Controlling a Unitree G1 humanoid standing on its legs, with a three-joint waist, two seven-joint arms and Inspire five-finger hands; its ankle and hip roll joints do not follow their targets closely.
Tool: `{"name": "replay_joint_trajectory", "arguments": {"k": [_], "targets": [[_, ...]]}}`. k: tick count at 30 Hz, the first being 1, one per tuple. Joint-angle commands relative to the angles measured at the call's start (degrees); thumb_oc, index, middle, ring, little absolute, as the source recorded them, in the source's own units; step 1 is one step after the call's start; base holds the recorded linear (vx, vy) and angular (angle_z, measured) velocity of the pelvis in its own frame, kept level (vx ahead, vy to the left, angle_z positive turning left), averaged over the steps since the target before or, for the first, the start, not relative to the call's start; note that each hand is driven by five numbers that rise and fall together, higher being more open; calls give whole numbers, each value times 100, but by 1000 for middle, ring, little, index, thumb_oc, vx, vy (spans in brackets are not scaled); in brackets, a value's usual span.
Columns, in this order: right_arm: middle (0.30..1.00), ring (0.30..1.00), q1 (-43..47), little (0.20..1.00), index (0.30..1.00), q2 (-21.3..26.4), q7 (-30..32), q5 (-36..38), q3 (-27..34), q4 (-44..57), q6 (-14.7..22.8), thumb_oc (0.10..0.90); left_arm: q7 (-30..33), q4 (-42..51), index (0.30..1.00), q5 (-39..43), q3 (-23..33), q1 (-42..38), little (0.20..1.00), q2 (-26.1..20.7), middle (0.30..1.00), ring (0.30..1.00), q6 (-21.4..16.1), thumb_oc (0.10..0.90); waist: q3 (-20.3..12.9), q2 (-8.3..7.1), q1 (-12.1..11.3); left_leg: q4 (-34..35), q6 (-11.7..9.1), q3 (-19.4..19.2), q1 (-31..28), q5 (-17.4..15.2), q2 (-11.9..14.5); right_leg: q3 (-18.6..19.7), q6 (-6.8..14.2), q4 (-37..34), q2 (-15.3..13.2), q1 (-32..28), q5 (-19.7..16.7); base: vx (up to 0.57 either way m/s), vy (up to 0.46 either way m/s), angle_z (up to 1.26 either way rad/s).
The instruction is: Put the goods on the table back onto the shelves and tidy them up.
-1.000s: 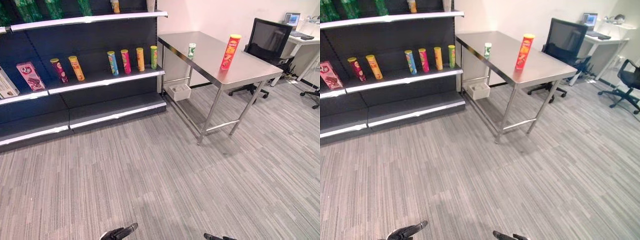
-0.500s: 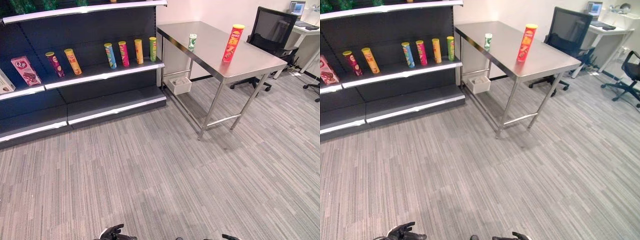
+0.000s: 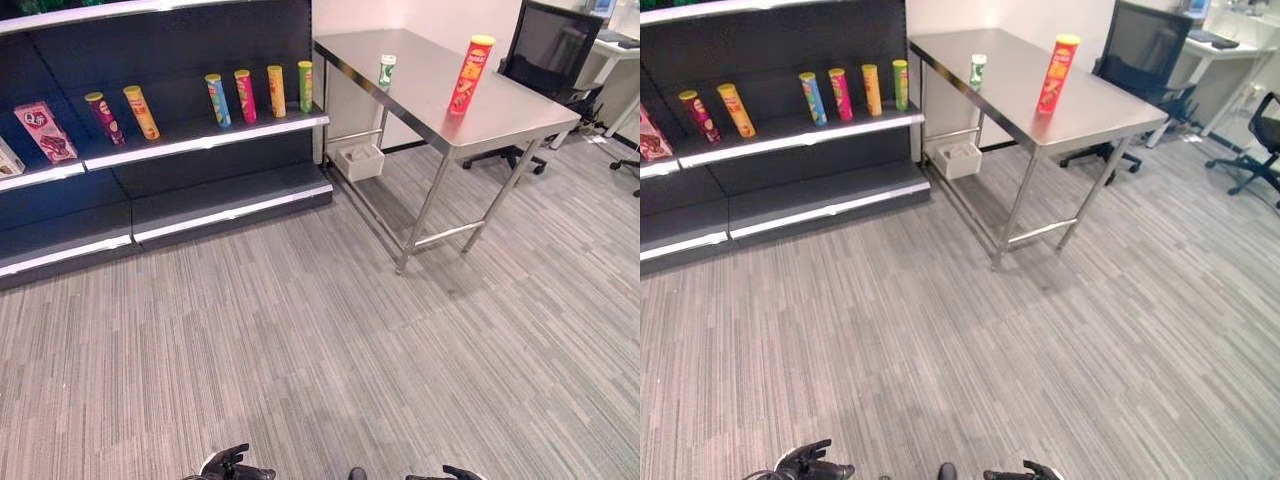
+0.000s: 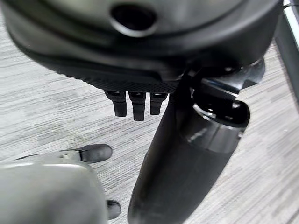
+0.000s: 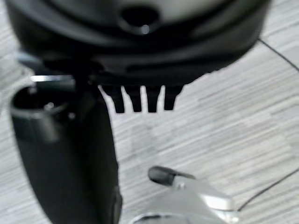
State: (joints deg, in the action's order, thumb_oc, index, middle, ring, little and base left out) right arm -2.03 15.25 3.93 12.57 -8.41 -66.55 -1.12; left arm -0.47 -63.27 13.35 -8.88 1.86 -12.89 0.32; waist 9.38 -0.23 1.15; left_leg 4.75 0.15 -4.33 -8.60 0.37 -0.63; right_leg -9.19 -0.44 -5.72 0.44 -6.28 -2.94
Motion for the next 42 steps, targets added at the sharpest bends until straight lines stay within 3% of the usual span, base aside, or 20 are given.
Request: {"name": "replay_joint_trajectory", "arguments": {"k": [1, 2, 4, 6, 9, 12, 15, 16, 19, 21, 24, 26, 28, 29, 30, 31, 33, 35, 39, 42], "targets": [[900, 900, 192, 900, 900, 348, 72, 199, -19, 270, 225, 800, 31, -201, 900, 42, -114, -400, 900, -140, 900, 900, -155, 800, 33, -100, 46, -797, -531, -171, 409, -194, 649, -19, 539, 72, -304, -128, 375, -13, -123, 8], [900, 900, 196, 900, 900, 366, 72, 197, -59, 274, 240, 800, 32, -209, 900, 108, -108, -422, 900, -130, 900, 900, -155, 800, 131, -143, 28, -1221, -543, -100, 633, -225, 632, -22, 455, 73, -272, -155, 405, -26, -181, 16], [900, 900, 190, 900, 900, 414, 94, 196, -62, 356, 247, 800, 60, -137, 900, 263, -98, -468, 900, -124, 900, 900, -150, 800, 343, -211, -2, -2357, -577, 68, 1306, 91, 651, -66, 317, 134, -247, -187, 441, -15, -211, 27], [900, 900, 225, 900, 900, 437, 124, 192, -72, 321, 228, 800, 114, -98, 900, 414, -60, -489, 900, -89, 900, 900, -167, 800, 425, -207, -33, -2735, -533, 114, 1649, 273, 635, -131, 270, 133, -211, -226, 497, 62, -98, 37], [900, 900, 272, 900, 900, 465, 136, 215, -58, 255, 205, 800, 118, -69, 900, 482, -48, -473, 900, -57, 900, 900, -172, 800, 395, -208, -96, -2403, -452, 57, 1921, 172, 535, -146, 319, 84, -229, -295, 555, 159, 1, 1], [900, 900, 288, 900, 900, 504, 161, 254, -8, 351, 229, 800, 69, -125, 900, 333, -132, -413, 900, -1, 900, 900, -169, 800, 295, -35, -231, -782, -564, -182, 2266, 837, 656, -106, 446, 72, -130, -468, 822, 280, 78, 7], [900, 900, 322, 900, 900, 533, 209, 279, 18, 418, 241, 800, 78, -99, 900, 311, -137, -403, 900, -11, 900, 900, -172, 800, 287, 5, -307, -157, -620, -418, 2497, 1070, 688, -27, 488, 72, -154, -608, 975, 268, 90, 29], [900, 900, 344, 900, 900, 521, 188, 245, -2, 524, 249, 800, 61, -133, 900, 241, -102, -354, 900, -15, 900, 900, -173, 800, 180, 95, -334, 25, -632, -686, 2490, 1126, 752, 76, 547, 72, -123, -737, 1071, 474, 210, 7], [900, 900, 315, 900, 900, 511, 160, 142, -40, 616, 241, 800, 77, -163, 900, 204, -18, -262, 900, -8, 900, 900, -189, 800, 47, 136, -399, 24, -598, -625, 2394, 1318, 685, 245, 599, 72, -187, -891, 1190, 302, 160, -57], [900, 900, 346, 900, 900, 470, 133, 48, -81, 586, 216, 800, 101, -210, 900, 204, 34, -244, 900, -42, 900, 900, -196, 800, -70, 56, -455, -10, -530, -587, 2306, 1326, 595, 335, 670, 72, -372, -1000, 1198, 440, 250, -81], [900, 900, 340, 900, 900, 349, 10, -161, -170, 412, 176, 800, 134, -298, 900, 162, 134, -264, 900, -153, 900, 900, -210, 800, -229, -215, -540, -124, -259, -677, 1991, 975, 262, 458, 980, 850, -878, -875, 926, 441, 278, -55], [900, 900, 404, 900, 900, 333, -14, -142, -160, 299, 150, 800, 132, -258, 900, 185, 141, -343, 900, -206, 900, 900, -179, 800, -166, -276, -549, -235, -65, -675, 1847, 728, 54, 529, 1109, 1872, -1066, -437, 386, 224, 226, -26], [900, 900, 449, 900, 900, 350, 7, -30, -90, 356, 168, 800, 169, -186, 900, 226, 120, -438, 900, -239, 900, 900, -178, 800, 14, -256, -459, -306, 104, -651, 1676, 556, -84, 623, 1082, 3026, -1163, 92, -442, 107, 202, 5], [900, 900, 450, 900, 900, 353, 7, -30, -89, 355, 167, 800, 169, -187, 900, 226, 120, -440, 900, -236, 900, 900, -178, 800, 0, -238, -472, -317, 100, -658, 1698, 554, -60, 634, 1077, 3013, -1141, 112, -463, 166, 258, 35], [900, 900, 461, 900, 900, 334, 65, 38, -38, 454, 180, 800, 202, -111, 900, 215, 61, -526, 900, -306, 900, 900, -157, 800, 162, -88, -365, -217, 212, -640, 1366, 393, -43, 480, 1000, 3936, -1203, 583, -721, 204, 239, 41], [900, 900, 436, 900, 900, 319, 90, 57, -18, 496, 194, 800, 203, -54, 900, 215, 44, -524, 900, -318, 900, 900, -166, 800, 212, 17, -333, -151, 232, -646, 1205, 320, 2, 318, 977, 4267, -1286, 898, -688, 309, 270, 33], [900, 900, 395, 900, 900, 322, 107, 89, 9, 580, 218, 800, 209, 67, 900, 223, -37, -578, 900, -310, 900, 900, -205, 800, 319, 76, -200, -71, 187, -601, 901, 151, -33, -191, 856, 3894, -1490, 1237, -236, 317, 80, 1], [900, 900, 392, 900, 900, 356, 120, 114, 25, 628, 222, 800, 189, 172, 900, 208, -116, -588, 900, -311, 900, 900, -235, 800, 419, 107, -68, -31, 123, -560, 669, 18, -22, -559, 840, 3072, -1443, 1360, -14, 309, -40, -7], [900, 900, 413, 900, 900, 365, 165, 160, 95, 674, 208, 800, 187, 163, 900, 31, -204, -726, 900, -309, 900, 900, -267, 800, 514, -23, 197, 25, -61, -417, 166, -353, -120, -768, 1133, 817, -1116, 1621, -458, 351, -113, 29], [900, 900, 324, 900, 900, 348, 150, 67, 113, 661, 189, 800, 137, 99, 900, -147, -153, -724, 900, -276, 900, 900, -273, 800, 490, -108, 294, 25, -187, -327, -222, -625, -110, -982, 1359, 72, -1068, 1871, -865, 429, -147, 60]]}}
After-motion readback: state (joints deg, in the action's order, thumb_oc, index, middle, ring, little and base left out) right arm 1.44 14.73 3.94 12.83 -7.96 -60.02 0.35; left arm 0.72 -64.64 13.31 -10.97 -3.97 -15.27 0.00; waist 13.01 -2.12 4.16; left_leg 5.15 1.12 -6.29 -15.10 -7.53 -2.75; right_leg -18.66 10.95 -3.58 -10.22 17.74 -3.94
